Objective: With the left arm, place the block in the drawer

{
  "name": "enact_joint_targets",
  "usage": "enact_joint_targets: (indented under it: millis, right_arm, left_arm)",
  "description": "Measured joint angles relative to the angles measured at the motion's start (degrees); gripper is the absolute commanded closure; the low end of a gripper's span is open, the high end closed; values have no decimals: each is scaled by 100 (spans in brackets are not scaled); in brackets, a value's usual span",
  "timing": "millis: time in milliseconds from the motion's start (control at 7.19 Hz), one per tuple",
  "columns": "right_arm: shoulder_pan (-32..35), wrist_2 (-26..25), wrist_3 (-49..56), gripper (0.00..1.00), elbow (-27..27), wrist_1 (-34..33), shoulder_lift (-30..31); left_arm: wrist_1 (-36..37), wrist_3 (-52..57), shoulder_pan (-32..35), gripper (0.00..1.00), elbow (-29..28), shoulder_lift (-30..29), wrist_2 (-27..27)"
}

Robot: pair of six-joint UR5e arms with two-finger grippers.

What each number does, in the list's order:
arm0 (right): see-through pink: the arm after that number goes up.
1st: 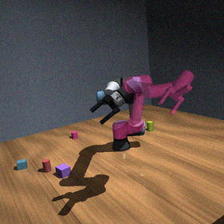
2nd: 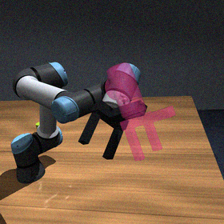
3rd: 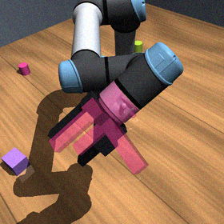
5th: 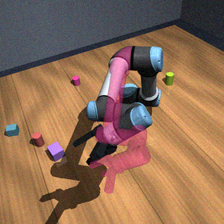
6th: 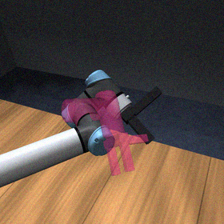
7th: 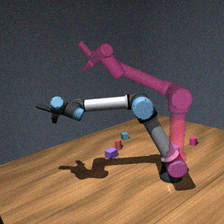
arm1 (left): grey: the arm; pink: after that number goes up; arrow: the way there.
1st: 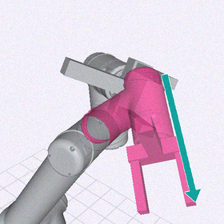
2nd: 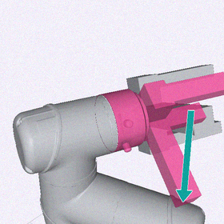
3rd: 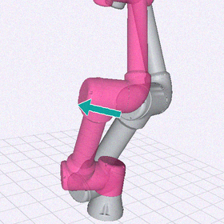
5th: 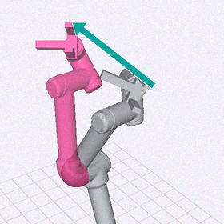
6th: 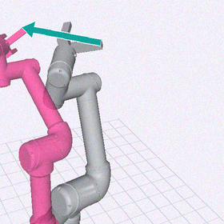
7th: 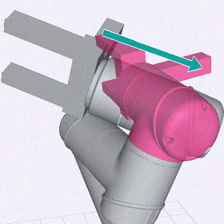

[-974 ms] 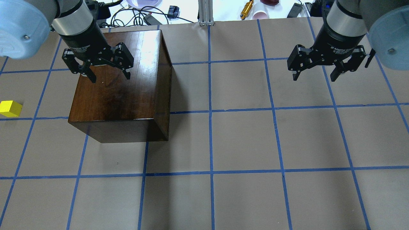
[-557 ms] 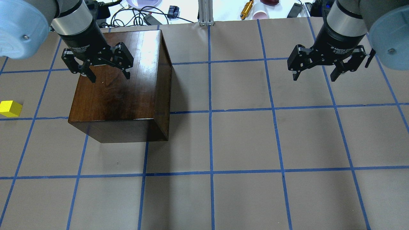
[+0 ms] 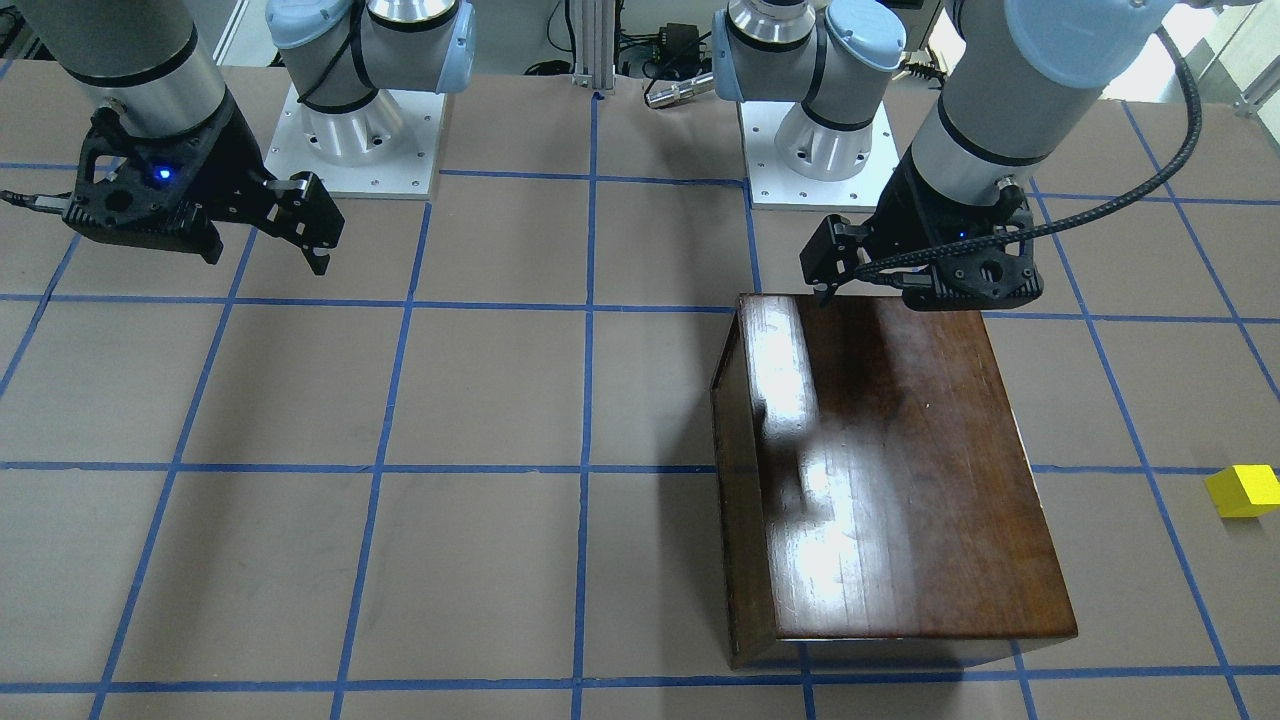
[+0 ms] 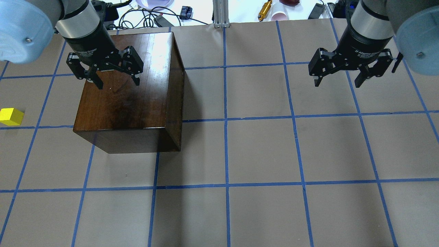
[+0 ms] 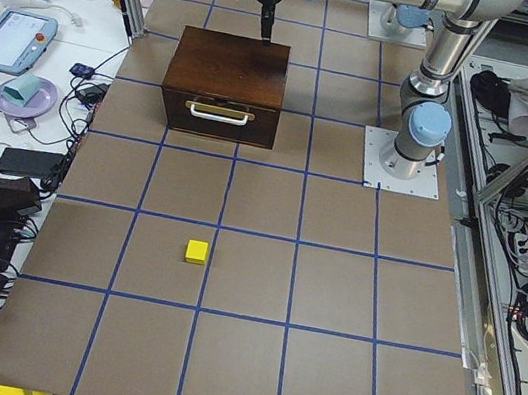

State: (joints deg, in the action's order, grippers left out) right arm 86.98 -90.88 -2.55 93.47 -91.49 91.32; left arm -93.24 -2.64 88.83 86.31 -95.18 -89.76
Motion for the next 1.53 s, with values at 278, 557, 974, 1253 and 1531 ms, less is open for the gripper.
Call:
enact_joint_targets:
  millis: [278,557,974,1253,1531]
  right_arm:
    - [2,0,0,0,-1,0,0]
    - [3,0,0,0,-2,0,0]
    - [3,0,0,0,-3,0,0]
    - [4,0,0,0,-4,0,0]
    - [4,0,0,0,-4,0,0]
  left_arm:
    - [5,0,-10,0,0,0,-6]
    - [10,4,-20,0,0,0,-5]
    - [28,2,-75,0,-34,1,16]
    - [26,8,-295,0,-79,10,58]
    - [18,36,-444,0,-108,16,76]
